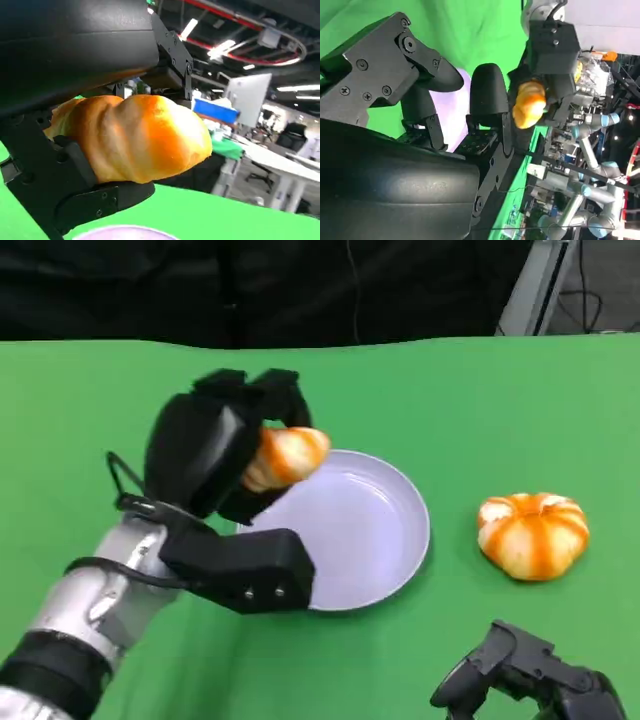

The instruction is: Grasp the bread from the table and place it into the plate.

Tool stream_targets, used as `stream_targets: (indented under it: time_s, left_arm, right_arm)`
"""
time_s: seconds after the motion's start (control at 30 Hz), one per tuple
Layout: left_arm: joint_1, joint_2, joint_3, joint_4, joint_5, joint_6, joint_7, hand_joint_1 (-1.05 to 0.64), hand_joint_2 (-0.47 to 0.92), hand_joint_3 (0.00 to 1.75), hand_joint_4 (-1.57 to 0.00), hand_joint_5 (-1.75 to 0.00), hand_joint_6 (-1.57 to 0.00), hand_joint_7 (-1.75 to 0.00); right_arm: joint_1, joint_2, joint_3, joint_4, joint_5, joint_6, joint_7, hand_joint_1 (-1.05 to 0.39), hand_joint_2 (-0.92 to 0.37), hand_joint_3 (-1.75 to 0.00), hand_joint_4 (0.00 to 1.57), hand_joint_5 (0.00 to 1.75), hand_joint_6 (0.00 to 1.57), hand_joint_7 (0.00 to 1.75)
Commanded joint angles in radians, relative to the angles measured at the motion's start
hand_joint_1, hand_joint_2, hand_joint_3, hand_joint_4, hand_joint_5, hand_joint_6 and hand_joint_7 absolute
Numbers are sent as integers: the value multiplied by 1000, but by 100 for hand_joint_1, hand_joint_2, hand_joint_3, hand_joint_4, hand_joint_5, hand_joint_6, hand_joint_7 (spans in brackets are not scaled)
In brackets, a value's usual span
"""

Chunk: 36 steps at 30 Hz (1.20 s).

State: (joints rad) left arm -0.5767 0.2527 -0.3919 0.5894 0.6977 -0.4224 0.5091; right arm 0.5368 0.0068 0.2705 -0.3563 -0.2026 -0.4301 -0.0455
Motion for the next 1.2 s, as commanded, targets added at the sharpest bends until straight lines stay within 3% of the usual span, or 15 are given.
stream_targets:
  time_s: [0.03, 0.27, 0.63, 0.67, 0.7, 0.73, 0.8, 0.87, 0.97, 1.2]
  left_arm:
    - [-23, -43, -21, -4, 14, 25, -30, -16, 20, 149, -95, -175, -73, -173]
    - [-31, -91, -59, 45, 30, 50, -59, -16, 25, 143, -95, -175, -74, -170]
    - [-47, -100, -87, 96, 42, 71, -98, -18, 28, 136, -92, -175, -75, -163]
    - [-64, -106, -103, 118, 28, 107, -216, -18, 28, 136, -92, -175, -75, -163]
    - [-78, -111, -117, 135, 18, 143, -316, -27, 50, 92, -63, -122, -52, -107]
    - [-89, -118, -127, 145, 14, 180, -396, -39, 75, 46, -40, -70, -38, -52]
    - [-94, -124, -133, 143, 13, 218, -463, -51, 88, 22, -21, -38, -28, -19]
    - [-96, -131, -138, 137, 21, 255, -498, -53, 91, 18, -17, -32, -26, -12]
    - [-99, -139, -148, 134, 34, 301, -532, -69, 92, 24, -2, -19, -14, -3]
    - [-101, -138, -158, 127, 35, 336, -557, -74, 92, 27, 0, -10, -10, -2]
  right_arm:
    - [16, -8, -2, -16, 0, -1, -4, -11, -39, -123, 69, 160, 77, 131]
    - [21, -10, 1, -21, -9, -10, -7, -11, -37, -125, 71, 160, 78, 131]
    - [32, -9, 8, -38, -10, 5, -6, -11, -39, -124, 70, 160, 77, 132]
    - [28, -8, 5, -32, -5, 7, -6, -11, -39, -124, 70, 160, 77, 132]
    - [24, -6, 4, -27, 0, 10, -5, -10, -38, -125, 70, 160, 77, 132]
    - [22, -5, 4, -23, 3, 12, -5, -9, -37, -127, 70, 160, 77, 132]
    - [20, -4, 4, -20, 5, 14, -5, -10, -36, -128, 71, 160, 78, 132]
    - [19, -3, 5, -15, 6, 11, -6, -10, -36, -128, 71, 160, 78, 132]
    - [18, -1, 5, -7, 7, 6, -8, -10, -36, -127, 71, 160, 78, 131]
    - [16, -3, 5, 1, -1, -8, -12, -9, -36, -127, 71, 159, 78, 131]
